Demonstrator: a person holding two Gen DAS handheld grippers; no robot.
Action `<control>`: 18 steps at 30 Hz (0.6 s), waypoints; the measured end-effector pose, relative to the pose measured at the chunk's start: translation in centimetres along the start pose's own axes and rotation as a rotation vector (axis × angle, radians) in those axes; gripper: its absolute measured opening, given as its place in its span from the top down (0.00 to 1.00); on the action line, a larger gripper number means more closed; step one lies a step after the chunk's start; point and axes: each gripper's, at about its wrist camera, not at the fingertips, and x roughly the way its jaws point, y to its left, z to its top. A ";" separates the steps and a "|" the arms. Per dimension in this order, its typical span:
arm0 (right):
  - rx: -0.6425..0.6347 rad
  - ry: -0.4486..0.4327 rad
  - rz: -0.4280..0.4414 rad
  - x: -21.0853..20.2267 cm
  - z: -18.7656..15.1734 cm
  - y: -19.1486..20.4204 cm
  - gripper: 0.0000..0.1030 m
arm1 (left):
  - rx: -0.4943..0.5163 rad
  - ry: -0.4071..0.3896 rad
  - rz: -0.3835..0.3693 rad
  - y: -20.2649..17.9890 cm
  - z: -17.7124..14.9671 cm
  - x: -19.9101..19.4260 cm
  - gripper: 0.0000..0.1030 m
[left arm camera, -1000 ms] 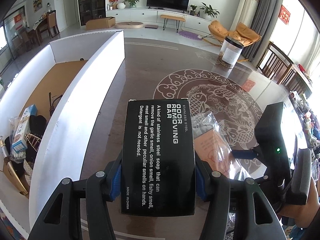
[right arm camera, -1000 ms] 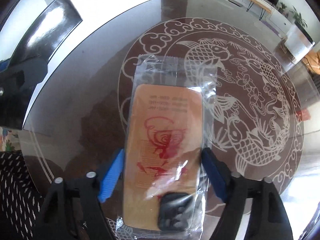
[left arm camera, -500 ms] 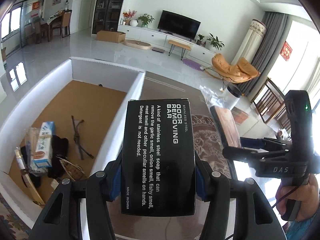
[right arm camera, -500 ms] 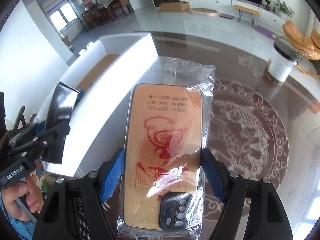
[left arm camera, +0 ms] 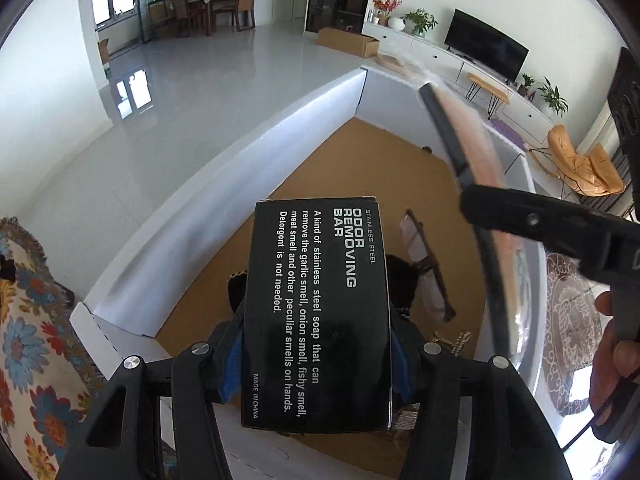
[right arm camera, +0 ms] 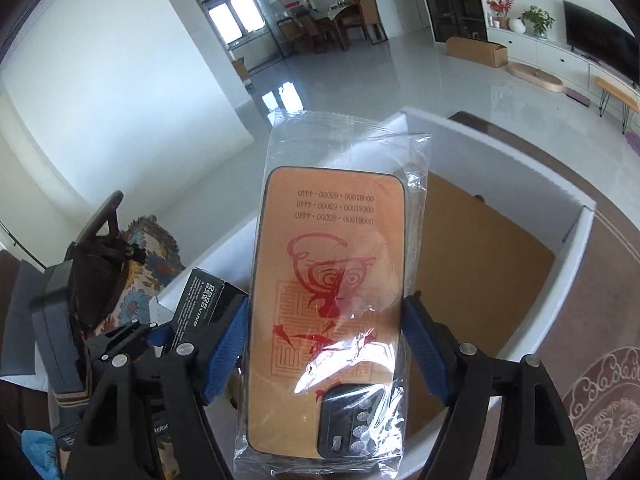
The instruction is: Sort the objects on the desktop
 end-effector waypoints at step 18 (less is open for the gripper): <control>-0.171 0.142 -0.176 -1.0 -3.2 -2.4 0.00 | -0.149 -0.251 0.106 -1.5 -1.1 -7.3 0.05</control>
